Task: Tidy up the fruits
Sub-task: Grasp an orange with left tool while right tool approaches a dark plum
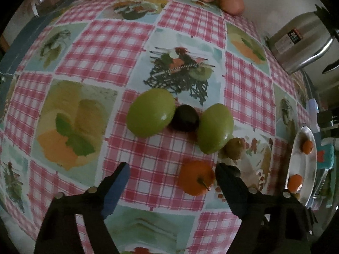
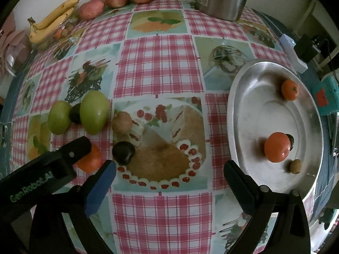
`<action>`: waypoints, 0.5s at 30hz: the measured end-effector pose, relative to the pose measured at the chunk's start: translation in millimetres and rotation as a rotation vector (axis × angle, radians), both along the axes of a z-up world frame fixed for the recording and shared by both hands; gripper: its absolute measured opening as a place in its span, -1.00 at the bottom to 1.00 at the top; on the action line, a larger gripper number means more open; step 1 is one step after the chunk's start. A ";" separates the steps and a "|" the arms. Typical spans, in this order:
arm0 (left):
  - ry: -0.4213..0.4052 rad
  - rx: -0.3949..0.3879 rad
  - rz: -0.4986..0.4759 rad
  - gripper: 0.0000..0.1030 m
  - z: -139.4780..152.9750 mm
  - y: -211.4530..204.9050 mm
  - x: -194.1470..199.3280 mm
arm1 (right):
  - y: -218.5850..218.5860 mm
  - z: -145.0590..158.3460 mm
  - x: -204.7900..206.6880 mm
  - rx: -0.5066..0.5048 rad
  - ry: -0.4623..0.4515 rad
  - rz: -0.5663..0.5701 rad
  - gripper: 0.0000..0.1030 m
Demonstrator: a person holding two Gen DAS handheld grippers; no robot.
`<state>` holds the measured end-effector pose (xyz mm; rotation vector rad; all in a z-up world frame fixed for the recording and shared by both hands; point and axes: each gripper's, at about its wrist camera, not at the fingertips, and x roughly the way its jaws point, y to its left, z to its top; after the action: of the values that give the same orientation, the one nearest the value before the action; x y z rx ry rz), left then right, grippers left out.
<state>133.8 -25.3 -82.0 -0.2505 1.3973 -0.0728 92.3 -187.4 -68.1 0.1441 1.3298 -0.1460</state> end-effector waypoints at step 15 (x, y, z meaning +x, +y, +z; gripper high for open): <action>0.005 -0.129 -0.022 -0.29 -3.6 -12.1 -0.8 | -2.6 1.1 0.3 0.007 0.000 -0.006 0.97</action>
<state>133.0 -37.4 -85.6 -0.3424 1.4024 -0.1807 92.7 -190.0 -66.9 0.1540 1.3303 -0.1460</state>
